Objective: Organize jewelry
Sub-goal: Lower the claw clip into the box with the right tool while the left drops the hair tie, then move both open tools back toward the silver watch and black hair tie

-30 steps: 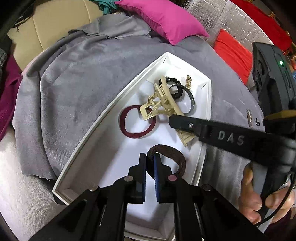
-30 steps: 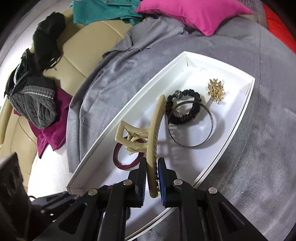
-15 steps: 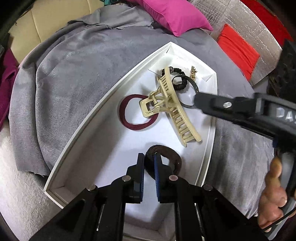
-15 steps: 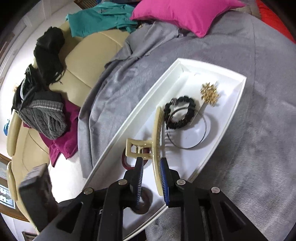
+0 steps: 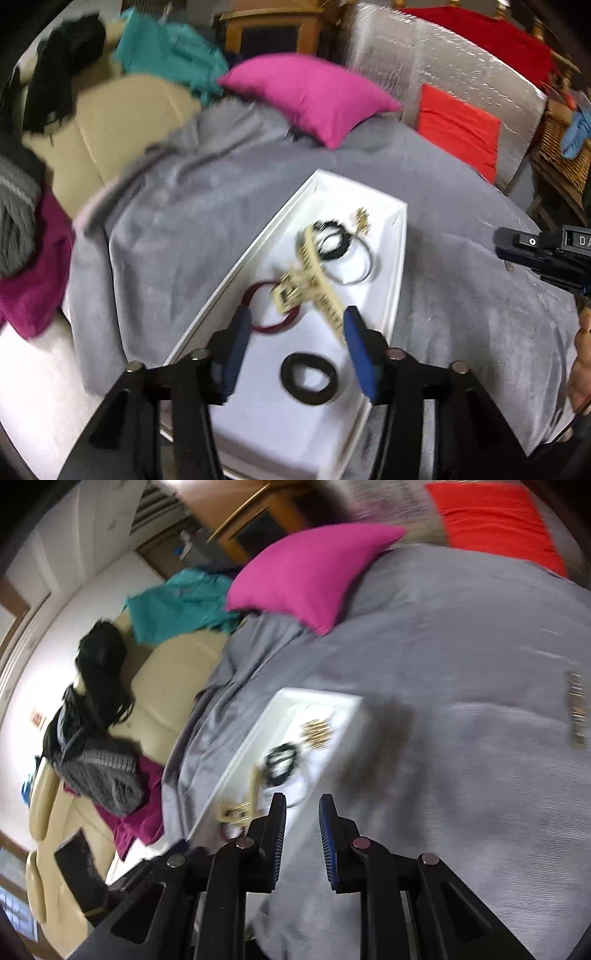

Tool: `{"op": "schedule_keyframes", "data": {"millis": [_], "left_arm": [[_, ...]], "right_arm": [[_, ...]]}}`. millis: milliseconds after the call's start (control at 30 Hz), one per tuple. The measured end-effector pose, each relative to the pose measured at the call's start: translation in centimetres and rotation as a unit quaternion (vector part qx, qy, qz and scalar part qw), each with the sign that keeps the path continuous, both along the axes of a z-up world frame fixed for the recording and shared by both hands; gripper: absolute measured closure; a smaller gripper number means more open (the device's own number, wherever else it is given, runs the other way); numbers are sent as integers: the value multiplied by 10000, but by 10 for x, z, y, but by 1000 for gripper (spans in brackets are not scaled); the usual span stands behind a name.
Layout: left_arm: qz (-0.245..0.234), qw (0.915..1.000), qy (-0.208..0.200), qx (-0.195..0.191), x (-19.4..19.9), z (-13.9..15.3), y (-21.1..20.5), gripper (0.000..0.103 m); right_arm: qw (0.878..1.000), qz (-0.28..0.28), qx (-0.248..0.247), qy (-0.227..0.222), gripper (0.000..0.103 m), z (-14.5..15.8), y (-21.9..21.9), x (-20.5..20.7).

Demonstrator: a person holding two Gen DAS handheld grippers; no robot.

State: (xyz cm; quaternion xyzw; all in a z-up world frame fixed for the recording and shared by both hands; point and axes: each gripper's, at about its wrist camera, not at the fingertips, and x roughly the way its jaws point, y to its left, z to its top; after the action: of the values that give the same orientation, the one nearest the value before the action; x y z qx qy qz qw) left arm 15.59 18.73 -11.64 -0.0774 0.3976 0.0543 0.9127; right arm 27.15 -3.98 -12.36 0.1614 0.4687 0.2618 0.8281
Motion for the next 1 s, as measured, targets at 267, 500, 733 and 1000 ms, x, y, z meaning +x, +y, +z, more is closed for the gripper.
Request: {"op": "schedule_keyframes", "data": {"millis": [267,500,733,1000], "left_arm": [[-684,9970,-249,255,8,9,-67,34],[-1342,9907,-193,108,25,7,-135,33],[-1873,9823,-21,62,47,-2,-201,33],[-1959,9804,201,-98,78,-14,-237,33]], "right_arm": [[9865,-1602,319,-80,82,-6,-142,-4],[9602,-2729,590,-108,51,-12,-247,-14],[9455,-3177,716,-32,50,-22,-304,-16],[9436,-3233,717,62,50,-32,-328,0]]}}
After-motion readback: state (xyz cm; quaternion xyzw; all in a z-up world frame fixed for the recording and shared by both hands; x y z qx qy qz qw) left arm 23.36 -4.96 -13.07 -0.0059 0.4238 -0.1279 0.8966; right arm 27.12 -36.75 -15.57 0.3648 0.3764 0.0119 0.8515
